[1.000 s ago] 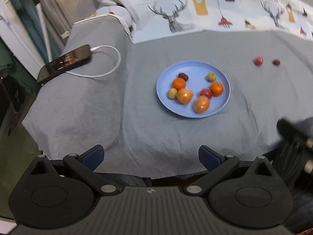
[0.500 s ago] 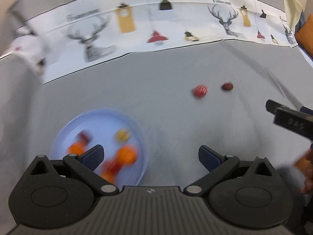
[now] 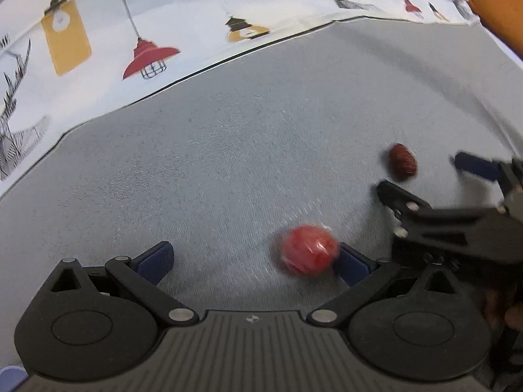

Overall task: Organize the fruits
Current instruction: 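Grasp the red tomato with the left tool while the right tool grasps the red date, then carry the tomato and date over the blue plate and release both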

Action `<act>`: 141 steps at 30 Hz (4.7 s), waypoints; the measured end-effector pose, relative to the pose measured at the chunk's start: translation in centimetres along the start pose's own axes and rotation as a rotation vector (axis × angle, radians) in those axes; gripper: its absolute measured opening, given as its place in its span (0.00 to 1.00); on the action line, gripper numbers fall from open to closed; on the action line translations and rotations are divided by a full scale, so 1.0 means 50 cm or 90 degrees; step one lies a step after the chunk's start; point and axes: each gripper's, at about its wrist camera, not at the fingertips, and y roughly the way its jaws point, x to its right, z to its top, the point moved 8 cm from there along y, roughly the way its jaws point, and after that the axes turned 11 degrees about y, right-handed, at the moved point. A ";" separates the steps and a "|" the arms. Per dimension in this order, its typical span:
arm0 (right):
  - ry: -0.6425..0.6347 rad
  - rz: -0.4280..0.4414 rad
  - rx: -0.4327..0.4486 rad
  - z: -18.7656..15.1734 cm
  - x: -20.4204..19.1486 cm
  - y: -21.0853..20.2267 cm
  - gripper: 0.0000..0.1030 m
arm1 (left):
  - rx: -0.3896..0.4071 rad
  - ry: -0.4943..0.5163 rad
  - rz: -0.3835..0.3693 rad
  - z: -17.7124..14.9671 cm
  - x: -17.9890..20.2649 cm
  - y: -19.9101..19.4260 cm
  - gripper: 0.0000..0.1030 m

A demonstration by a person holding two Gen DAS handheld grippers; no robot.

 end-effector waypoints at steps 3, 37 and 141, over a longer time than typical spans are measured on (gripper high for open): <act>0.004 0.002 0.005 -0.001 0.002 -0.001 0.99 | 0.006 -0.007 -0.007 -0.004 -0.005 0.004 1.00; -0.019 0.249 0.053 -0.128 -0.189 -0.817 0.21 | 0.031 -0.156 0.075 -0.499 0.005 -0.706 0.33; -0.254 0.266 -0.145 -0.192 -0.547 -0.389 0.29 | -0.017 -0.232 0.090 -0.413 -0.312 -0.406 0.85</act>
